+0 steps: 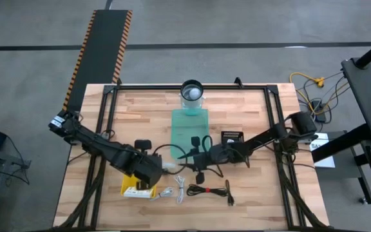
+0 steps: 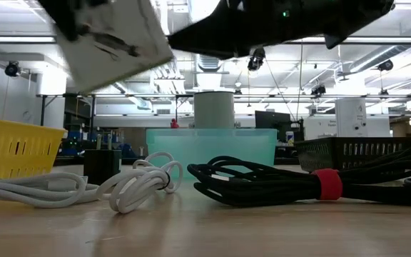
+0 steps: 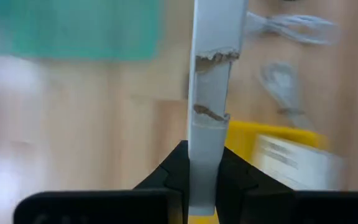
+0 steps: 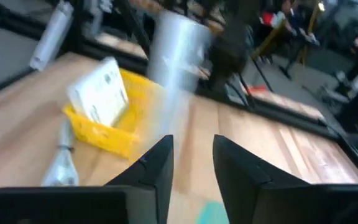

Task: Pick and place items into bin
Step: Put the card reader box into the yellow bin

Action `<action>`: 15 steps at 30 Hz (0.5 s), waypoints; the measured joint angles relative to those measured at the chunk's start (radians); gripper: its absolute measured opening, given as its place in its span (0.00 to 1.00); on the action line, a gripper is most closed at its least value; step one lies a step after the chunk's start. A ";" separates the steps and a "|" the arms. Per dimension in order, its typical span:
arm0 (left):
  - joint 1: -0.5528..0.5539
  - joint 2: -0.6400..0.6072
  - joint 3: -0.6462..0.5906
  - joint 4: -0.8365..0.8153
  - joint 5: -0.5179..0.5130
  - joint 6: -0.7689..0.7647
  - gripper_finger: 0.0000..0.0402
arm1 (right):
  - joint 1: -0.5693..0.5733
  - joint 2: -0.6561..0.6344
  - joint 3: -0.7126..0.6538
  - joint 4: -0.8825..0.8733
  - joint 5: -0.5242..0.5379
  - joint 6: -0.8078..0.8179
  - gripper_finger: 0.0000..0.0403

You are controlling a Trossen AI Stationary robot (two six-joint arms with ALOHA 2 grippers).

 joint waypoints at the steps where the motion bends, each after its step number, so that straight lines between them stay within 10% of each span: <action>1: -0.004 0.000 0.003 0.000 0.031 -0.009 0.06 | -0.001 -0.009 0.000 -0.025 0.005 0.009 0.26; 15: -0.119 -0.002 -0.004 -0.208 0.254 -0.333 0.06 | -0.003 -0.032 0.000 -0.112 0.008 0.021 0.32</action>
